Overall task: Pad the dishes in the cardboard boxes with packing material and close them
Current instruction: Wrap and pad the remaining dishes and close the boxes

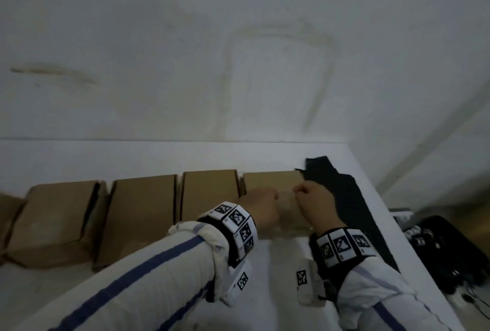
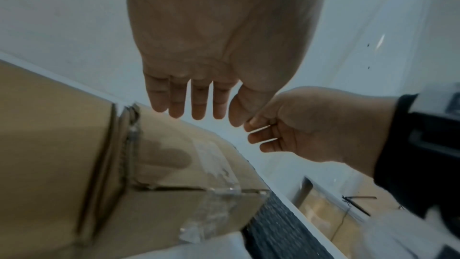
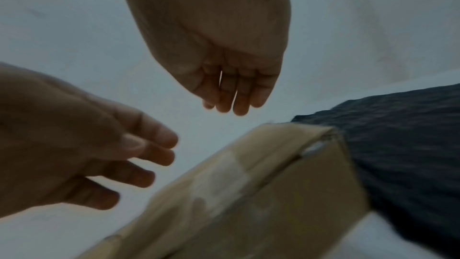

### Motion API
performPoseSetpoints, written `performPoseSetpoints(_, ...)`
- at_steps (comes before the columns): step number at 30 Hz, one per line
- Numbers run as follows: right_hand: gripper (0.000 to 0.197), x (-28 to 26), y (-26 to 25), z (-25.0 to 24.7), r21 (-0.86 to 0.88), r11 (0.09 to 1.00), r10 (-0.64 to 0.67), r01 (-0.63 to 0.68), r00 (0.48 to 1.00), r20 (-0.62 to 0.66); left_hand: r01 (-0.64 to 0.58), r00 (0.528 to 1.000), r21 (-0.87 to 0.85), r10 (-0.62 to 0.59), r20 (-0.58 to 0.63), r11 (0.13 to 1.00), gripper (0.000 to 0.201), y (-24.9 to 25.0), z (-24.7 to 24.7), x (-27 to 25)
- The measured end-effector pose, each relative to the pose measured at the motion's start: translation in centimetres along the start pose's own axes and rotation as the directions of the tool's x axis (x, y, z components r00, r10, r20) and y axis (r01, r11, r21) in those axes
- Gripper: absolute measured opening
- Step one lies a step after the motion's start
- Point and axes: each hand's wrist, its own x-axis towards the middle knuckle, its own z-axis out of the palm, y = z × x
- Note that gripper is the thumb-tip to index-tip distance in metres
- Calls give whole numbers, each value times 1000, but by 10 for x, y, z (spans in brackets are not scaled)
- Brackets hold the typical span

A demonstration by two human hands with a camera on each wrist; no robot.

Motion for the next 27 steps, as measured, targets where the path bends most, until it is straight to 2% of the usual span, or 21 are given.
performPoseSetpoints(2,26,12,40,-7,32,994,106,-104,990,-93,-32,999,60,33,-21,998,45,14,16,14)
performPoseSetpoints(3,27,18,57,-7,27,989,147,-145,984,-100,-49,998,90,52,-21,995,44,18,22,20)
performPoseSetpoints(6,28,33,96,7,-102,973,215,-209,975,55,-60,998,139,61,0,988,42,21,36,34)
performPoseSetpoints(9,42,36,110,22,-223,953,244,-205,956,164,-37,999,166,40,-11,985,39,18,42,39)
performPoseSetpoints(13,36,38,121,31,-382,917,167,-115,980,107,-34,999,137,38,-25,990,37,9,45,43)
performPoseSetpoints(15,30,40,124,33,-387,916,144,-101,986,84,-46,997,128,53,-51,991,37,8,45,43)
performPoseSetpoints(18,26,44,129,31,-259,955,166,-143,984,67,-44,996,118,53,-74,992,34,9,46,45)
performPoseSetpoints(20,22,49,131,21,-66,978,199,-196,979,47,-51,995,110,60,-80,993,34,10,45,47)
performPoseSetpoints(22,16,52,129,7,176,956,239,-236,971,0,-55,995,92,62,-79,994,34,11,42,49)
performPoseSetpoints(24,22,52,123,-7,307,937,202,-169,976,-82,-59,995,30,61,-80,998,32,14,40,49)
performPoseSetpoints(27,26,42,93,-22,418,905,139,-76,983,-120,-76,996,-219,62,-71,973,34,25,34,43)
